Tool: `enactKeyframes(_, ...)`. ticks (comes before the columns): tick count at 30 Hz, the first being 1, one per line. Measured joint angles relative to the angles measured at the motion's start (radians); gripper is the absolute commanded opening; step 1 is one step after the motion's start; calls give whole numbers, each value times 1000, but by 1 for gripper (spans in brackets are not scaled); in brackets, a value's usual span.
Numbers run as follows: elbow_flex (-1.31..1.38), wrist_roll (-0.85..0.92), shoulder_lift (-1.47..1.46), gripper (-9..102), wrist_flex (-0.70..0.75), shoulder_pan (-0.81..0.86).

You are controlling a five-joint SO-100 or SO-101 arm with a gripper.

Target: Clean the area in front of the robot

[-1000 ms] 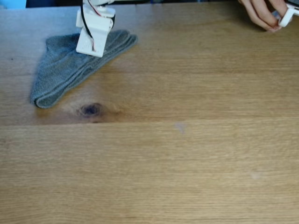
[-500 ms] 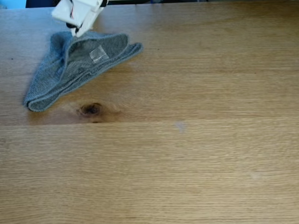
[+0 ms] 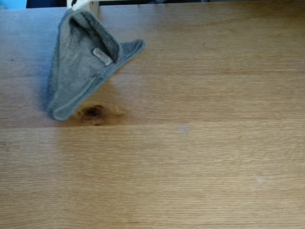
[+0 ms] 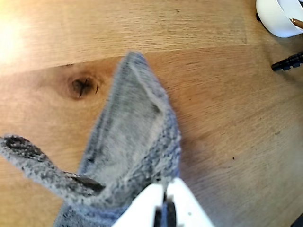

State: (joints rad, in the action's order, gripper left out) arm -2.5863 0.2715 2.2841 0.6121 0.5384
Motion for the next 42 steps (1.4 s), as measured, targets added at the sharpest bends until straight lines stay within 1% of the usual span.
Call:
enactKeyframes(1, 0, 14, 0, 39, 18, 0)
enactKeyframes(2, 0, 31, 0, 43, 34, 3)
enactKeyframes(5, -2, 60, -23, 51, 35, 35)
enactKeyframes(7, -2, 67, -51, 58, 14, 66)
enactKeyframes(8, -2, 66, -61, 60, -2, 81)
enactKeyframes(12, -2, 34, -95, 61, -100, 123)
enactKeyframes(17, -2, 8, -179, 56, -325, 120)
enactKeyframes(19, -2, 32, -262, 56, -437, 94)
enactKeyframes(21, -2, 69, -380, 60, -549, 87)
enactKeyframes(22, 0, 92, -448, 60, -601, 92)
enactKeyframes(25, 0, 153, -655, 61, -686, 94)
enactKeyframes(29, 40, 175, -870, 60, -690, 114)
enactKeyframes(32, 140, 179, -1012, 60, -689, 140)
enactKeyframes(39, 423, 179, -1282, 57, -589, 201)
enactKeyframes(42, 534, 181, -1361, 52, -554, 215)
